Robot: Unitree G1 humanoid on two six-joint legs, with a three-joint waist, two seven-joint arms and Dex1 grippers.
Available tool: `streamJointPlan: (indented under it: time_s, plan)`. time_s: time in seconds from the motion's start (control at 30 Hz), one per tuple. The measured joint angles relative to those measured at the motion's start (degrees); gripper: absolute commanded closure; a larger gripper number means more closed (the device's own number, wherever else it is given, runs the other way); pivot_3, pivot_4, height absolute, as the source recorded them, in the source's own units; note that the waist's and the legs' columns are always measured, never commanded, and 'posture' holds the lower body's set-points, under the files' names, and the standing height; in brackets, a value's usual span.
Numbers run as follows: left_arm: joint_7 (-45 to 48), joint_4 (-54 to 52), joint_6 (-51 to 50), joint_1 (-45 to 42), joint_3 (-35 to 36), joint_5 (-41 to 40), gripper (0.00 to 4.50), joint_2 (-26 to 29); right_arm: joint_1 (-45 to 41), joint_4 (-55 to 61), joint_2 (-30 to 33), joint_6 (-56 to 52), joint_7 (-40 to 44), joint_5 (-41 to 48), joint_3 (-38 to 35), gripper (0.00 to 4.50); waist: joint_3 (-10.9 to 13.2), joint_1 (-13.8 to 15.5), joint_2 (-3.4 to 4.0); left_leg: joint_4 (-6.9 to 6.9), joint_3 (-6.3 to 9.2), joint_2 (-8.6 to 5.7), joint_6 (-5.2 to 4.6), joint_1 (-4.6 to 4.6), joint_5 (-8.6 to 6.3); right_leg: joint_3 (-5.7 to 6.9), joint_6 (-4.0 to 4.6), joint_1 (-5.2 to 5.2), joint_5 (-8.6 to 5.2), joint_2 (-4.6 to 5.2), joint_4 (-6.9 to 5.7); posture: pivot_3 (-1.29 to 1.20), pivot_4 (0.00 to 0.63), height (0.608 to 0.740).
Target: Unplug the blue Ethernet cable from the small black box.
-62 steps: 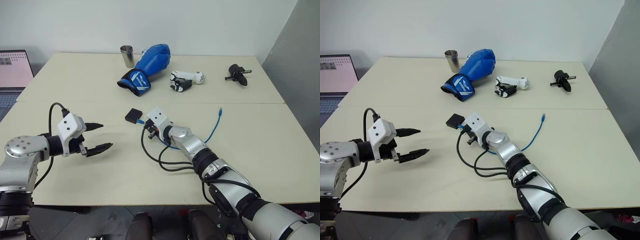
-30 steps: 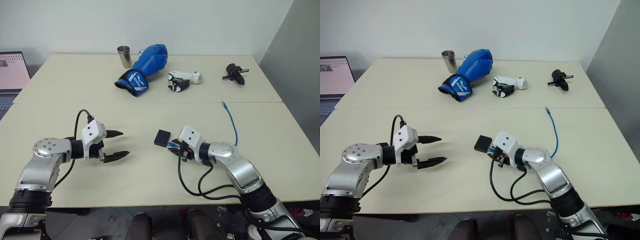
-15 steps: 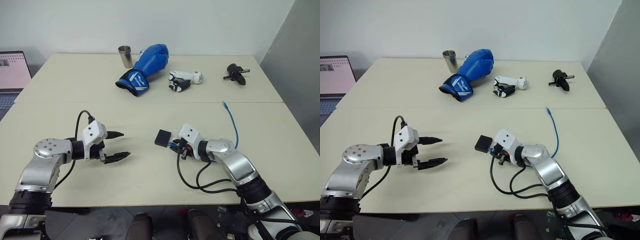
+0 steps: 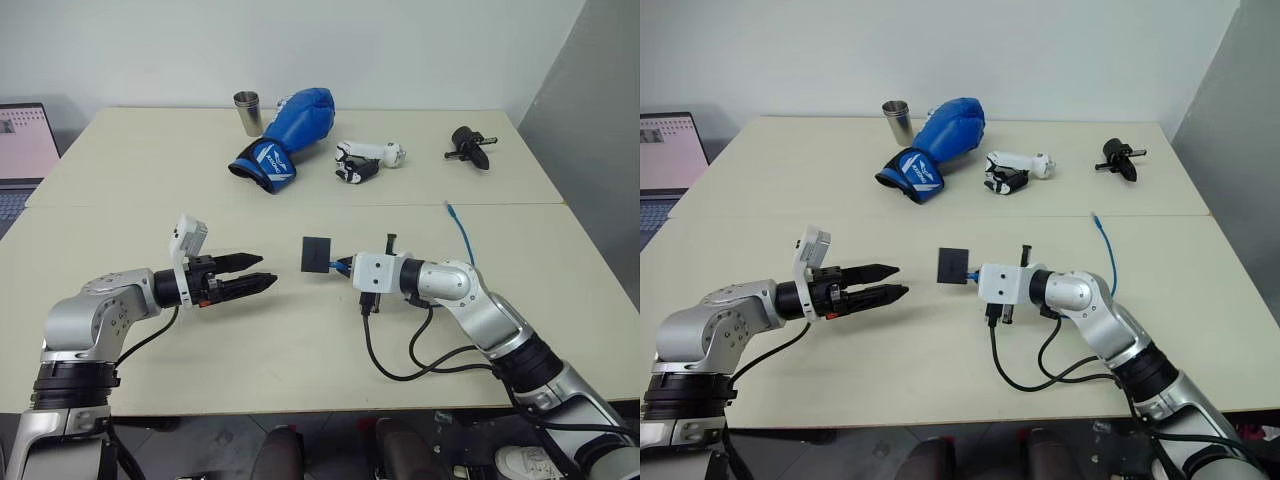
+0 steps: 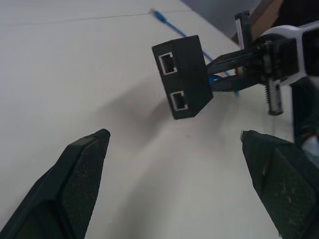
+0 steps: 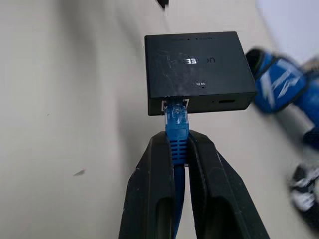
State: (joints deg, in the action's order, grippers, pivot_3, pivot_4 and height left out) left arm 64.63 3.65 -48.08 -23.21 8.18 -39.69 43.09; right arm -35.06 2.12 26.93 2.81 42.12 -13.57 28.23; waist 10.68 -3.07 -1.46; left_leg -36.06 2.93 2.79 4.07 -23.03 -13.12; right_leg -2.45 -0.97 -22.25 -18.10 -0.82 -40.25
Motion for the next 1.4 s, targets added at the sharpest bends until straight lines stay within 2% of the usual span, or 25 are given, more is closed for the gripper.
streamJointPlan:
  time_s: [0.07, 0.27, 0.3, 0.33, 0.53, 0.8, 1.3, 1.37, 1.4]
  plan:
    - [-0.5, -0.5, -2.1, -1.0, 0.0, -1.6, 0.0, -1.3, 0.0, 0.0, -0.4, 3.7, 0.0, -0.7, 0.0, 4.4, 0.0, 0.1, 0.0, -0.01, 0.0, 0.0, 0.01, 0.0, 0.0, 0.0, 0.25, 0.02, 0.14, 0.0, 0.0, 0.0, 0.15, 0.74]
    - [-2.1, -0.9, -6.8, -4.1, 0.2, -5.8, 0.0, -4.5, 0.0, 0.4, -2.4, 8.5, -0.3, -1.0, -0.2, 4.4, 0.0, 0.2, -0.01, -0.04, 0.01, -0.01, 0.02, 0.02, 0.01, -0.02, 0.26, 0.03, 0.15, 0.02, -0.04, 0.0, 0.15, 0.74]
    - [-2.0, -0.9, -7.3, -4.2, 0.1, -6.3, 0.4, -4.8, 0.0, 0.6, -2.9, 9.1, -0.6, -0.9, -0.2, 4.4, 0.0, 0.2, -0.01, -0.04, 0.01, 0.0, 0.02, 0.02, 0.01, -0.01, 0.26, 0.03, 0.15, 0.02, -0.05, 0.0, 0.15, 0.74]
    - [-2.0, -0.9, -7.7, -4.2, 0.1, -6.8, 0.5, -5.0, 0.0, 0.9, -3.3, 9.5, -0.8, -0.9, -0.3, 4.4, 0.0, 0.2, -0.01, -0.04, 0.01, 0.0, 0.02, 0.02, 0.01, -0.02, 0.26, 0.03, 0.15, 0.02, -0.05, 0.0, 0.15, 0.74]
    - [-1.5, -0.5, -9.6, -5.3, 0.2, -8.9, 1.95, -5.1, 0.0, 1.2, -4.0, 11.7, -1.7, -0.9, -2.4, 4.4, 0.0, 0.5, -0.01, -0.06, 0.02, -0.02, 0.03, 0.02, 0.02, -0.01, 0.26, 0.05, 0.15, 0.04, -0.06, 0.0, 0.15, 0.74]
    - [-1.3, -0.3, -11.5, -6.6, 0.3, -11.7, 3.65, -5.1, 0.1, 1.1, -4.1, 12.1, -2.4, -1.1, -3.3, 4.4, 0.0, 0.5, -0.01, -0.06, 0.02, -0.02, 0.03, 0.03, 0.02, -0.02, 0.27, 0.05, 0.15, 0.04, -0.06, 0.0, 0.15, 0.74]
    - [-1.5, 0.2, -13.0, -7.0, 0.4, -12.9, 3.7, -5.0, 0.2, 0.7, -3.7, 13.8, -2.8, -1.2, -3.5, 4.4, 0.0, 0.6, -0.01, -0.06, 0.02, -0.02, 0.03, 0.03, 0.02, -0.02, 0.27, 0.05, 0.15, 0.04, -0.06, 0.0, 0.15, 0.74]
    - [-1.4, 0.7, -14.0, -7.3, 0.4, -13.3, 3.0, -5.0, 0.2, 0.5, -3.7, 14.1, -2.9, -1.3, -3.5, 4.4, 0.0, 0.5, -0.01, -0.05, 0.01, -0.03, 0.03, 0.03, 0.02, -0.02, 0.27, 0.05, 0.15, 0.04, -0.06, 0.0, 0.15, 0.74]
    - [-1.5, 0.9, -14.1, -7.5, 0.5, -13.3, 2.82, -5.0, 0.2, 0.5, -3.7, 14.2, -3.0, -1.3, -3.5, 4.4, 0.0, 0.6, -0.01, -0.06, 0.02, -0.03, 0.03, 0.03, 0.02, -0.02, 0.27, 0.05, 0.15, 0.04, -0.06, 0.0, 0.15, 0.74]
